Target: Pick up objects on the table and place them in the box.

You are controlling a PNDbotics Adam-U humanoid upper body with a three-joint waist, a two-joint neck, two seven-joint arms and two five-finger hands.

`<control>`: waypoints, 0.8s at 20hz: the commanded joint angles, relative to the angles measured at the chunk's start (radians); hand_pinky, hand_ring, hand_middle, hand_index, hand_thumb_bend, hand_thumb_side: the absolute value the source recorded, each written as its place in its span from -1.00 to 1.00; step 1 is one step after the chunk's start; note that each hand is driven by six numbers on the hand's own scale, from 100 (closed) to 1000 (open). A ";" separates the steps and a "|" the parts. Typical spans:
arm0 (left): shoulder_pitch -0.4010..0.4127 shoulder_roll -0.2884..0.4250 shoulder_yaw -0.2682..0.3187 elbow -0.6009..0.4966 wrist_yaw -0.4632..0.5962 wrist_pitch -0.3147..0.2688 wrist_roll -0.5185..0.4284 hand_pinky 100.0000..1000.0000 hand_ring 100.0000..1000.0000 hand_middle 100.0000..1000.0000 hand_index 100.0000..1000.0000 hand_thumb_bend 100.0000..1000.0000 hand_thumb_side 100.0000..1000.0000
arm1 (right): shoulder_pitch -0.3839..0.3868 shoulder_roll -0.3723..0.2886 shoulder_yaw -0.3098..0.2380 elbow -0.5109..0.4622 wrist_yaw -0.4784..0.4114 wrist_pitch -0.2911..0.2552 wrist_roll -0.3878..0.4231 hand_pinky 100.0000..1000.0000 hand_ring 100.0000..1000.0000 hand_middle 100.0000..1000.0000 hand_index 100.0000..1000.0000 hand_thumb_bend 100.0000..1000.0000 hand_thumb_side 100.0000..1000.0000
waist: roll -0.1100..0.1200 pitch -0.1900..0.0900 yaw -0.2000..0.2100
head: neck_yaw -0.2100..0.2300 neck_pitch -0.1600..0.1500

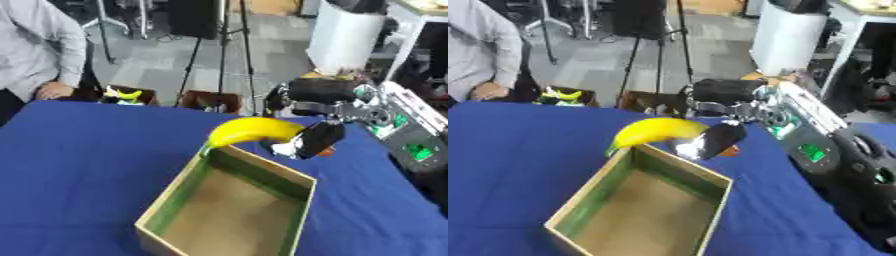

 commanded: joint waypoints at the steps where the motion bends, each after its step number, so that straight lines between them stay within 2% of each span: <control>1: -0.013 0.027 0.006 -0.015 0.002 -0.002 -0.001 -0.70 -0.27 -0.26 0.16 -1.00 0.95 | -0.023 -0.009 0.000 0.006 -0.028 0.001 0.037 0.36 0.41 0.02 0.18 -1.00 0.26 | 0.004 -0.013 0.003 | -0.004 -0.001; 7: -0.016 0.024 0.007 -0.015 0.002 -0.003 0.002 -0.70 -0.27 -0.26 0.15 -1.00 0.95 | -0.028 0.013 0.018 0.033 -0.040 0.008 0.098 0.36 0.41 0.02 0.17 -1.00 0.21 | 0.004 -0.007 0.011 | -0.009 -0.007; 16: -0.018 0.021 0.006 -0.015 0.001 -0.007 0.004 -0.70 -0.27 -0.26 0.15 -1.00 0.95 | -0.030 0.056 0.034 0.070 -0.016 0.004 0.123 0.35 0.40 0.02 0.17 -1.00 0.17 | 0.008 0.000 0.017 | -0.014 -0.003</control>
